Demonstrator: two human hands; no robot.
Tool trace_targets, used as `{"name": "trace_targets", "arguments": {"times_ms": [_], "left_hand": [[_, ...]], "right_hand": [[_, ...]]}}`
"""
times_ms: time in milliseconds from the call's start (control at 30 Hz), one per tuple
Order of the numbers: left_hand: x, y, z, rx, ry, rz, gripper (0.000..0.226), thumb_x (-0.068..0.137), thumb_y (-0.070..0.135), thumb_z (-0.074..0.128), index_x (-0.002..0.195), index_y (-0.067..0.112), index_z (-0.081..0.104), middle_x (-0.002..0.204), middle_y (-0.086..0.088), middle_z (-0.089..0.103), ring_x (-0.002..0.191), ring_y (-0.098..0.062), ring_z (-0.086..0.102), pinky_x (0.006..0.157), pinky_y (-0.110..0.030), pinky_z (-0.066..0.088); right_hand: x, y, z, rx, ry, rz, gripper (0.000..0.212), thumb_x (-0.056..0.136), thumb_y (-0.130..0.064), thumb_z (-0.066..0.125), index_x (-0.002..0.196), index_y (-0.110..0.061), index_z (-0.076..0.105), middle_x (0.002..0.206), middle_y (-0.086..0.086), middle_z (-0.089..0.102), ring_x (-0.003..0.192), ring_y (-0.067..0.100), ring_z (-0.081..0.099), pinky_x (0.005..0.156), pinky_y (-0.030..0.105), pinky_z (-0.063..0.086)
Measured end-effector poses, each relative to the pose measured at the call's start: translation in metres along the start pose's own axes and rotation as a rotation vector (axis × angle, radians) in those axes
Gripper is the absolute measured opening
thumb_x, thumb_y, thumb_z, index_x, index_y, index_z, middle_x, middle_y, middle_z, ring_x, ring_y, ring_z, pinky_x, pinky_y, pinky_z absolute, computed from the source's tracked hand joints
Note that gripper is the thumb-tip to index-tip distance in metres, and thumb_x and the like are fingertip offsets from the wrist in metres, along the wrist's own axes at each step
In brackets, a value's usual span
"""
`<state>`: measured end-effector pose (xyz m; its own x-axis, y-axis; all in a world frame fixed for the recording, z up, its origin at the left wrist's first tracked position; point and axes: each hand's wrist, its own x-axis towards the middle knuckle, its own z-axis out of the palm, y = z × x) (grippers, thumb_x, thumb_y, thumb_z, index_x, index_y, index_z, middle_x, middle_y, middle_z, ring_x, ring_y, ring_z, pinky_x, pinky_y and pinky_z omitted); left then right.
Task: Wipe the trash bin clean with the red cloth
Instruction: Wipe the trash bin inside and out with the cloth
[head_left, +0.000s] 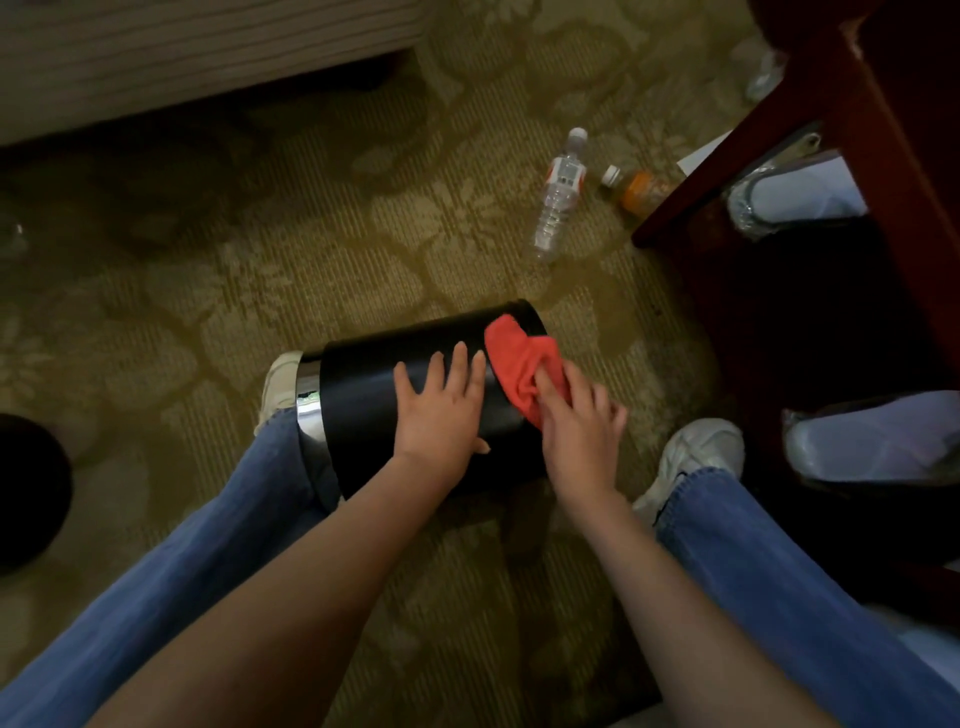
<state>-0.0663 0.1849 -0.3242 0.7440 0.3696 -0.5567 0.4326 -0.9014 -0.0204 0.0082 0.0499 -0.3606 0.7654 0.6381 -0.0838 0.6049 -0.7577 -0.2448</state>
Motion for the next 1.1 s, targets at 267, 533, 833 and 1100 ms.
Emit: {"name": "trace_targets", "arguments": {"times_ms": [267,533,833,1100], "left_hand": [[-0.004,0.0,0.002,-0.023,0.005,0.014,0.101,0.084,0.052,0.058,0.15,0.015,-0.009,0.159,-0.009,-0.005,0.146,-0.029,0.005,0.11,-0.062,0.011],[0.002,-0.006,-0.006,-0.031,-0.005,0.008,0.101,0.082,0.051,0.061,0.151,0.016,-0.005,0.159,-0.007,-0.002,0.146,-0.027,0.007,0.111,-0.061,0.011],[0.0,-0.008,-0.002,-0.019,0.03,0.024,0.101,0.083,0.056,0.057,0.15,0.017,-0.007,0.159,-0.007,-0.001,0.145,-0.027,0.008,0.112,-0.058,0.01],[0.004,-0.022,-0.005,-0.157,0.198,0.09,0.066,0.095,0.052,0.036,0.149,0.021,0.017,0.15,-0.001,0.03,0.132,-0.025,0.032,0.106,-0.045,0.026]], "right_hand": [[0.109,-0.032,-0.013,-0.201,-0.216,0.037,0.03,0.096,-0.021,0.041,0.116,-0.026,0.063,0.128,0.005,0.045,0.12,0.027,0.035,0.094,0.043,0.028],[-0.015,0.016,-0.003,-0.092,0.035,-0.176,0.043,0.075,-0.018,0.045,0.112,-0.023,0.067,0.111,0.01,0.06,0.09,0.026,0.046,0.071,0.039,0.044],[-0.059,0.022,-0.004,0.368,0.103,0.218,0.034,0.09,-0.021,0.041,0.104,-0.005,0.068,0.085,0.007,0.059,0.078,0.025,0.057,0.068,0.038,0.048],[0.008,0.025,-0.073,0.734,0.327,0.528,0.022,0.089,-0.025,0.047,0.098,-0.018,0.066,0.093,0.002,0.066,0.088,0.02,0.062,0.081,0.039,0.05]]}}
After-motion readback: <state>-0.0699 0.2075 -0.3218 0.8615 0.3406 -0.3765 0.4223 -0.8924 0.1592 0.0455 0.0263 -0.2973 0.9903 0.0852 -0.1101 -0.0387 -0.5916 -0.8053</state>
